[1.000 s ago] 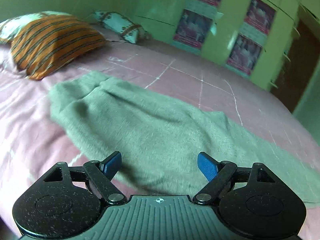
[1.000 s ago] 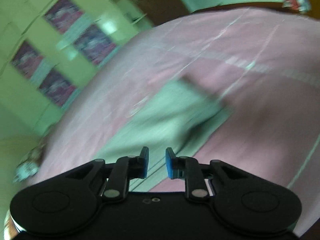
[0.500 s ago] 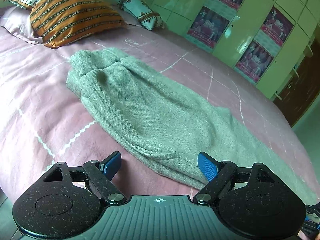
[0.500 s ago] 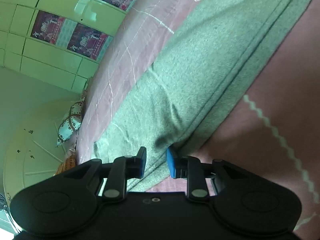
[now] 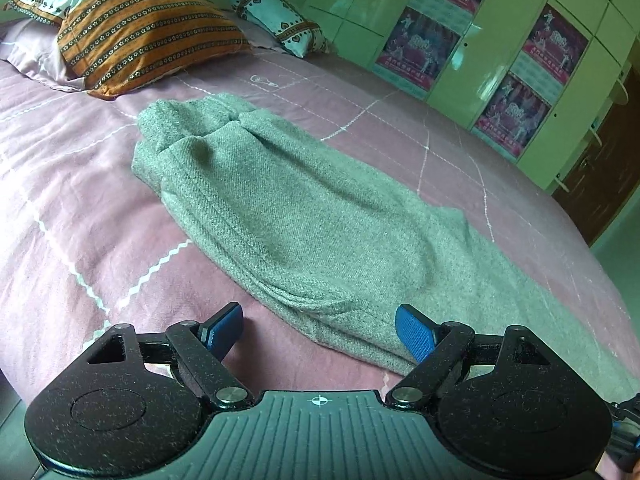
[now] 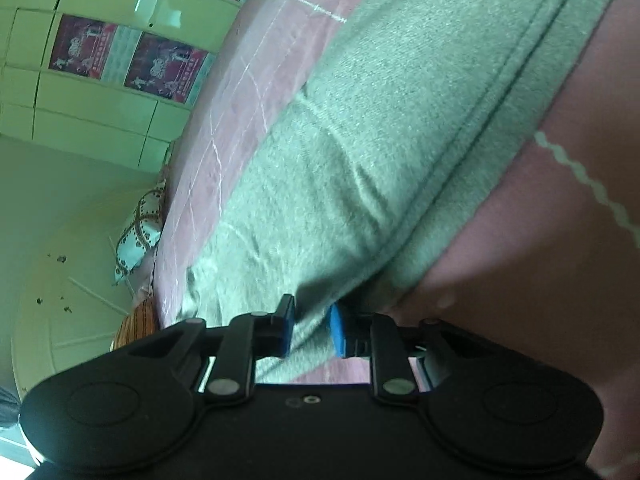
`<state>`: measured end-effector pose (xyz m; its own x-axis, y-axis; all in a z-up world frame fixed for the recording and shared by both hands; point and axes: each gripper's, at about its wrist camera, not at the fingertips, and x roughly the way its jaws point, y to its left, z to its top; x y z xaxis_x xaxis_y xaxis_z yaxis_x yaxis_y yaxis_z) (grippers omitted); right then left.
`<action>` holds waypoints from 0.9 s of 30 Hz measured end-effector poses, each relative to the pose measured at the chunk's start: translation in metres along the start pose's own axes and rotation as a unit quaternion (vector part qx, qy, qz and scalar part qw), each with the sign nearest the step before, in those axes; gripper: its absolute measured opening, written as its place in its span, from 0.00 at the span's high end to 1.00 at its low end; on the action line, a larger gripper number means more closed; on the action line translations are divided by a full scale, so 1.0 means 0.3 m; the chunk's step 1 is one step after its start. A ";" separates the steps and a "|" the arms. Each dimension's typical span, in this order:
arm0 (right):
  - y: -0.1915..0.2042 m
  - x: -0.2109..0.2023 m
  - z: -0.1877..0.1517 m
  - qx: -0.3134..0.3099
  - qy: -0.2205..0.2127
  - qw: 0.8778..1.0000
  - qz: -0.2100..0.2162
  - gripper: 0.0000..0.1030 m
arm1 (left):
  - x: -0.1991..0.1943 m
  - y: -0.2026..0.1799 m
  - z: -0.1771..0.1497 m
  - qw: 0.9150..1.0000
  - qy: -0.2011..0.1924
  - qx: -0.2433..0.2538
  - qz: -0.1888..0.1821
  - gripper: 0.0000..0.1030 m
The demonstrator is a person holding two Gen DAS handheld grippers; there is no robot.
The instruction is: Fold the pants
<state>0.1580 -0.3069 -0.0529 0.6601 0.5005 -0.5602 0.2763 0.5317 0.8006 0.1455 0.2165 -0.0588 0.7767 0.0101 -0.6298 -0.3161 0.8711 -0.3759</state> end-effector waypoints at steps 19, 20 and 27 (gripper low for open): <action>-0.084 -0.047 0.000 0.042 -0.007 0.999 0.024 0.93 | -0.020 -0.040 -0.011 1.000 0.004 0.028 0.010 0.19; -0.081 -0.052 -0.006 0.046 -0.001 0.999 0.028 0.92 | -0.020 -0.037 -0.012 1.000 0.004 0.025 0.011 0.19; -0.072 -0.022 -0.011 0.024 -0.011 0.999 0.023 1.00 | -0.014 -0.034 -0.015 1.000 0.009 0.024 0.014 0.19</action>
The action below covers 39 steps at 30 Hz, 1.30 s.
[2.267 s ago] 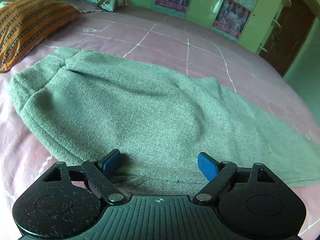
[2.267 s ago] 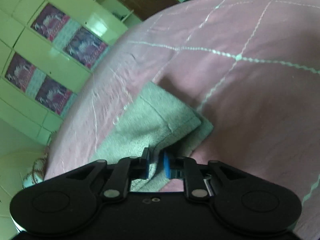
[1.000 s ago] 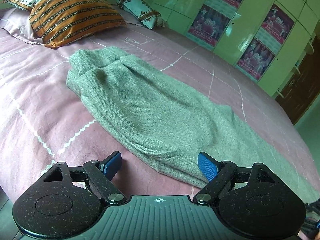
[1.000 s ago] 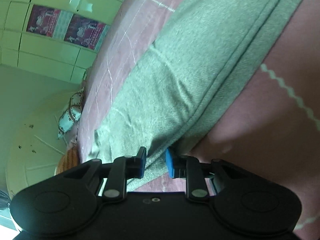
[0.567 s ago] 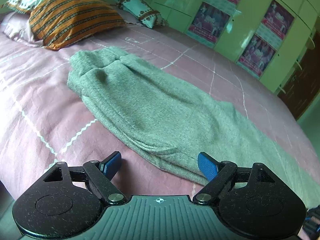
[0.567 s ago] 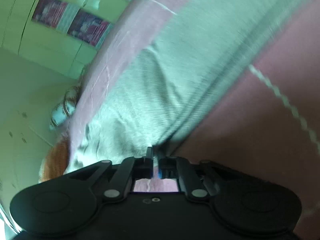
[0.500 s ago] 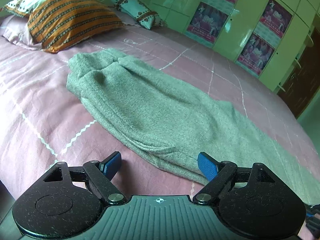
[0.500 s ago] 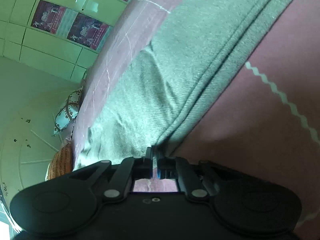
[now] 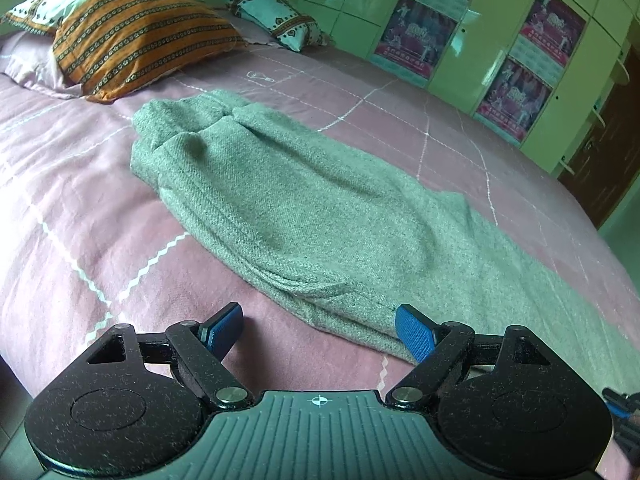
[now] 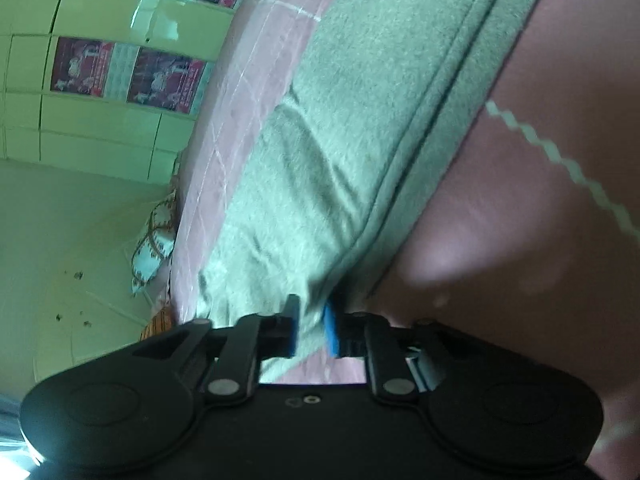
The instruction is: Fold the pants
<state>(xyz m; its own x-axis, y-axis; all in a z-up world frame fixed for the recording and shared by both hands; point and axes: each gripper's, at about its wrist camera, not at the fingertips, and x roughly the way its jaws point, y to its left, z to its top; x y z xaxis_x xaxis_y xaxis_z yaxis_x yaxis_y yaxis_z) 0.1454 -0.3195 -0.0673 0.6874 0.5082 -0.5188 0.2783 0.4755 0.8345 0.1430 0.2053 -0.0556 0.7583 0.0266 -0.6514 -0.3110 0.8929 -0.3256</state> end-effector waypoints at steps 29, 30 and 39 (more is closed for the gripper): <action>-0.231 -0.456 0.362 0.028 -0.228 0.967 -0.108 0.86 | 0.049 -0.096 0.076 0.998 -0.052 0.031 0.016 0.15; -0.236 -0.446 0.383 0.028 -0.228 0.967 -0.114 0.88 | 0.065 -0.100 0.091 0.998 -0.048 0.041 0.022 0.15; 0.054 -0.539 0.415 -0.074 -0.269 0.959 -0.054 1.00 | 0.210 -0.138 0.085 0.989 0.028 0.136 0.049 0.01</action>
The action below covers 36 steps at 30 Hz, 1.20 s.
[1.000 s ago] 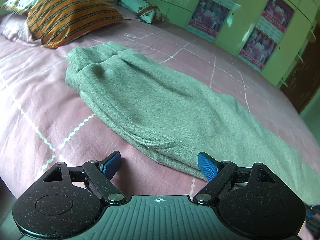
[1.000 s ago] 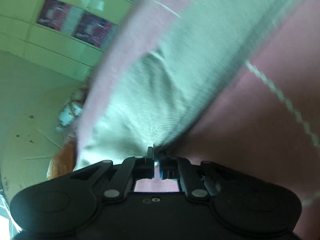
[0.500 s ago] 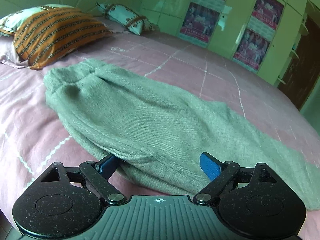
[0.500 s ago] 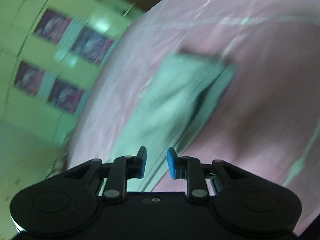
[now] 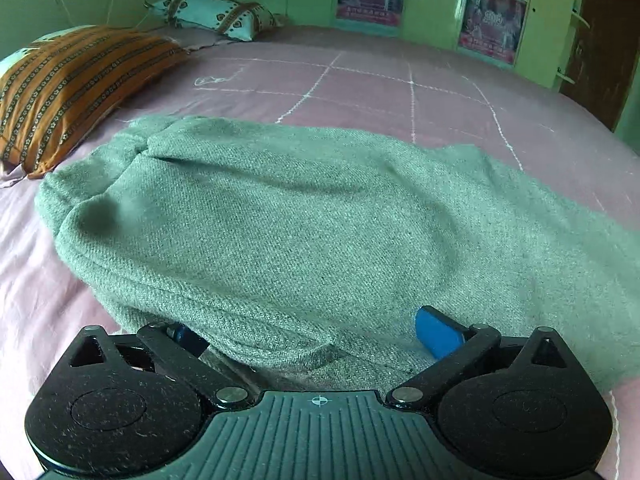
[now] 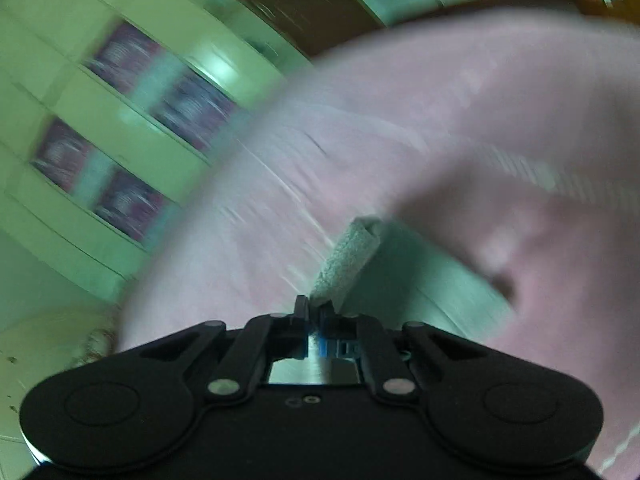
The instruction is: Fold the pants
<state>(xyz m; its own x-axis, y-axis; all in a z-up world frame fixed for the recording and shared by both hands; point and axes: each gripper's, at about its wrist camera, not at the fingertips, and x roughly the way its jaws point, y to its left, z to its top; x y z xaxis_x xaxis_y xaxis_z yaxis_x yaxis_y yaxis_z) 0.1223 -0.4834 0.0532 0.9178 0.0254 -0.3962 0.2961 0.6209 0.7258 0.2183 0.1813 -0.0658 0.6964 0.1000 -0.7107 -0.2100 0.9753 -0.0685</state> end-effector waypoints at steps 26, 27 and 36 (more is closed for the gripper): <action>-0.376 0.048 -0.097 0.142 0.038 0.987 -0.057 0.77 | -0.025 -0.001 -0.025 1.000 -0.015 0.005 -0.004 0.00; -0.375 0.063 -0.099 0.135 0.042 0.988 -0.063 0.78 | -0.025 -0.004 -0.025 1.000 -0.015 0.005 -0.003 0.00; -0.107 -0.055 -0.006 -0.109 -0.028 0.992 -0.051 0.95 | -0.018 -0.011 -0.020 1.000 -0.014 0.008 -0.004 0.00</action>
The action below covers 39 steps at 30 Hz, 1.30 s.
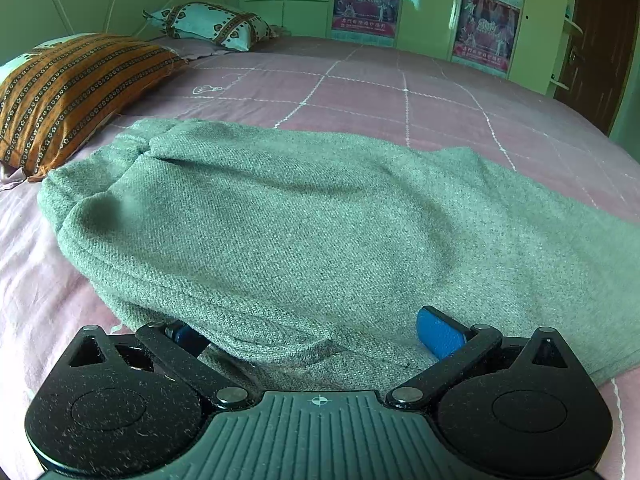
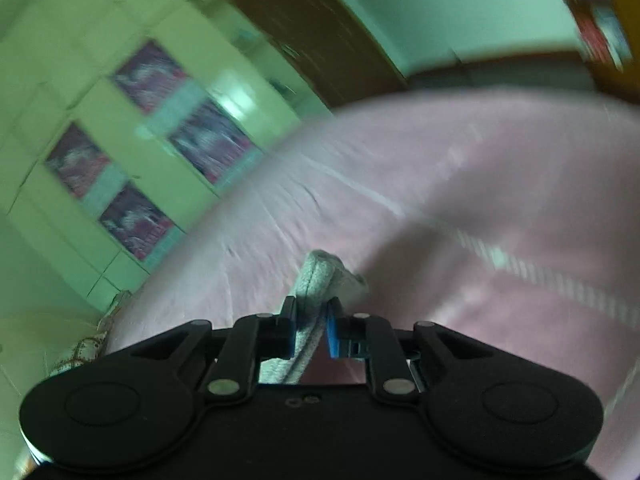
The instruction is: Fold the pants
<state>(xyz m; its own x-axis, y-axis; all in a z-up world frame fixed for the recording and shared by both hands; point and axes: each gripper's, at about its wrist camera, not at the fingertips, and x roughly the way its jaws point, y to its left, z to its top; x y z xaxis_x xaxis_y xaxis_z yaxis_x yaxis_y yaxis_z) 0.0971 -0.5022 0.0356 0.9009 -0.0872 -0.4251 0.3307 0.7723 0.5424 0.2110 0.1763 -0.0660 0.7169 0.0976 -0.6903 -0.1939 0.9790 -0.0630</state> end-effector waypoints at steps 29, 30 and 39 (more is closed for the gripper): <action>1.309 0.478 -0.764 -0.306 0.266 0.885 0.229 0.79 | -0.085 0.237 0.314 0.980 -0.083 -0.060 0.172 0.10; 1.328 0.497 -0.785 -0.307 0.270 0.883 0.229 0.79 | -0.089 0.236 0.317 0.980 -0.093 -0.055 0.167 0.10; 1.313 0.565 -0.887 -0.336 0.274 0.887 0.158 0.85 | 0.204 0.190 0.302 0.988 -0.022 0.035 0.152 0.08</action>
<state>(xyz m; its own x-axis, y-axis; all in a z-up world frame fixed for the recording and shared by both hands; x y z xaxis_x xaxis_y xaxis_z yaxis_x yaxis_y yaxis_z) 0.3054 -0.0456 -0.0157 0.5862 0.3765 -0.7174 -0.3218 0.9208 0.2202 0.3046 0.2544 -0.0466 0.6611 0.3948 -0.6380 -0.3582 0.9133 0.1939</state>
